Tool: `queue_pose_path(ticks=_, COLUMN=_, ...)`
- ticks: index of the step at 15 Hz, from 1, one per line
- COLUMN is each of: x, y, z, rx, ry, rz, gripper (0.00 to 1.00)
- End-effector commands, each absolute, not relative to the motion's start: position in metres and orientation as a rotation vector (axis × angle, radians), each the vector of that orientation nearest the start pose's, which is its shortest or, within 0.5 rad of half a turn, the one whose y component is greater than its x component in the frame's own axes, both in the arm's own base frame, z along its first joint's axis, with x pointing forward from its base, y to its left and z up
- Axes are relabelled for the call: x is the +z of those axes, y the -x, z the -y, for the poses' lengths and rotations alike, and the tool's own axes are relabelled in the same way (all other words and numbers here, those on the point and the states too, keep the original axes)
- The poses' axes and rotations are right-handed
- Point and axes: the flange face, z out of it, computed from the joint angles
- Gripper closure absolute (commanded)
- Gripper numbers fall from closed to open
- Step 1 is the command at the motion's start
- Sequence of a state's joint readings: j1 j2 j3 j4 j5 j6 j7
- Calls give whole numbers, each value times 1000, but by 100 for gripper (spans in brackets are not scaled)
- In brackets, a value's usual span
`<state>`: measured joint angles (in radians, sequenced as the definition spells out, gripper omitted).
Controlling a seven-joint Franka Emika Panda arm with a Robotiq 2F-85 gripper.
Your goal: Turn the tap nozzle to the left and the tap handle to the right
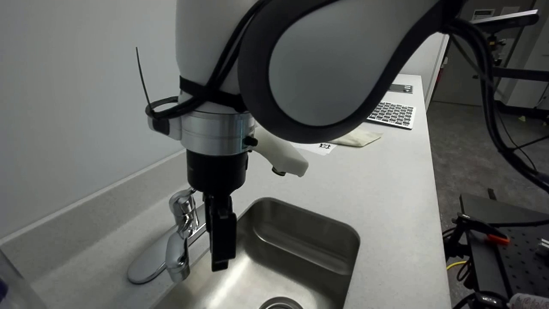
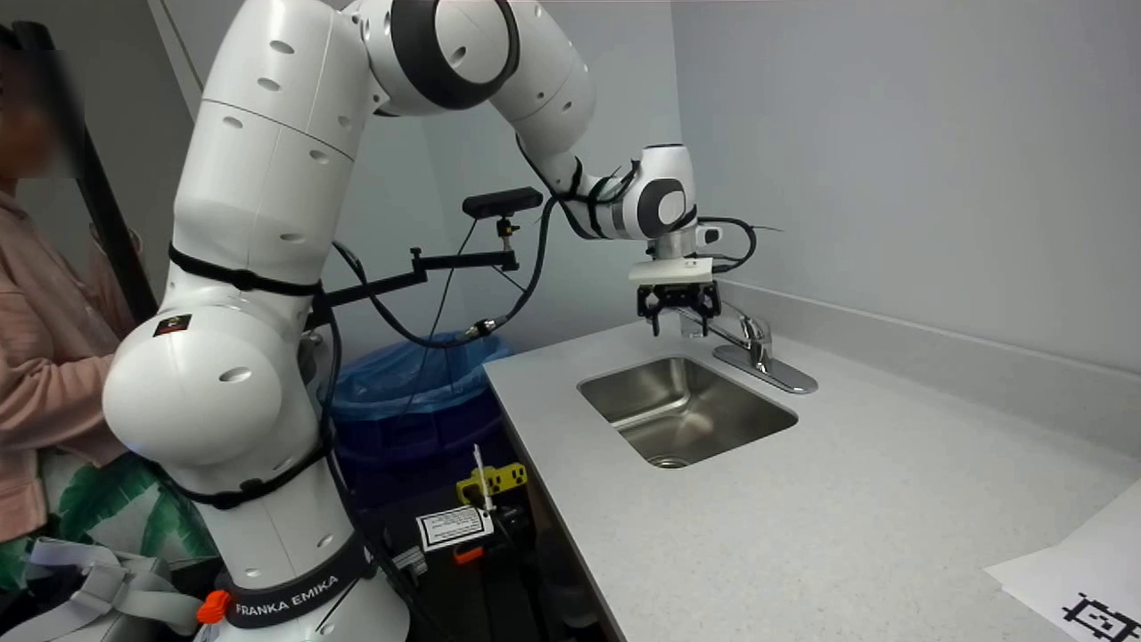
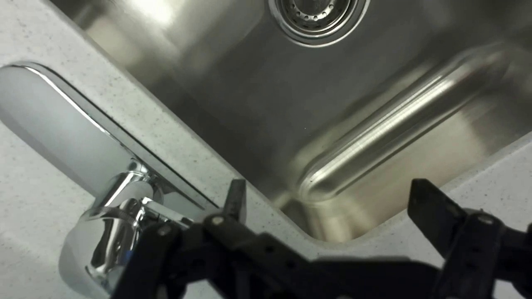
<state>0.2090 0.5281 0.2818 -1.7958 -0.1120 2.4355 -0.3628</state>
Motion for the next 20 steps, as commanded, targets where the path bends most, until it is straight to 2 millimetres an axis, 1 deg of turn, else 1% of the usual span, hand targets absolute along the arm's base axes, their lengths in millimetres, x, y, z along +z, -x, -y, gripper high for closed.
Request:
queue_pose_path(ticks=1, x=293, y=-588, z=-282, rx=-184, ry=2790, rz=1319, gripper=0)
queue_pose_path(ticks=6, x=312, y=-590, z=-250, rx=-239, ry=2849, rz=1277, gripper=0)
queue_pose_path(ticks=9, x=328, y=-597, z=-238, rx=-319, ry=2874, rz=1253, gripper=0)
queue_pose_path(ticks=11, x=340, y=-604, z=-238, rx=-404, ry=2888, rz=1246, gripper=0)
queue_pose_path(ticks=14, x=351, y=-616, z=-240, rx=-572, ry=2896, rz=1237, gripper=0)
queue_pose_path(ticks=17, x=353, y=-627, z=-239, rx=-726, ry=2899, rz=1206, gripper=0)
queue_pose_path(ticks=20, x=350, y=-634, z=-240, rx=-829, ry=2889, rz=1172, gripper=0)
